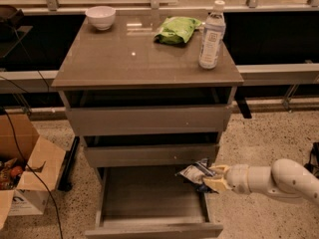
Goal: Pick blue chip bag from bottom drawer and place on counter
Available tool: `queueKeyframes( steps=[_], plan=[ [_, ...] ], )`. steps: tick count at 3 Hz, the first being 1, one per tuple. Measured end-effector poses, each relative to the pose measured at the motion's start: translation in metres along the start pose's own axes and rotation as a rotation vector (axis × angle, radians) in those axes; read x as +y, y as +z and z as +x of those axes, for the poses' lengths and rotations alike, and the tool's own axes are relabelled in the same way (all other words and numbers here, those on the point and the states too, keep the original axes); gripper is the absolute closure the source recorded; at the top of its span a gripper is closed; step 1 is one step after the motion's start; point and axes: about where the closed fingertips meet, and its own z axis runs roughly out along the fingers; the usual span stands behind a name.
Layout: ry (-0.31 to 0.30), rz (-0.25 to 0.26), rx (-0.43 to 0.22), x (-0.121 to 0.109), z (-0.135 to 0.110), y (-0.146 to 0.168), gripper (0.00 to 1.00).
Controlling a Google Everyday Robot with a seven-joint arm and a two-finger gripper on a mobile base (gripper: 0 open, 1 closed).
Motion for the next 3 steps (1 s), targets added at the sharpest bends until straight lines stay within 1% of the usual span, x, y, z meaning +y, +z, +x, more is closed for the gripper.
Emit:
queueKeyframes(
  steps=[1, 2, 3],
  plan=[
    [-0.259, 0.033, -0.057, 0.006, -0.098, -0.054, 1.00],
    [-0.604, 0.074, -0.104, 0.012, -0.249, -0.098, 1.00],
    [-0.831, 0.122, -0.198, 0.020, -0.370, -0.128, 1.00]
  ],
)
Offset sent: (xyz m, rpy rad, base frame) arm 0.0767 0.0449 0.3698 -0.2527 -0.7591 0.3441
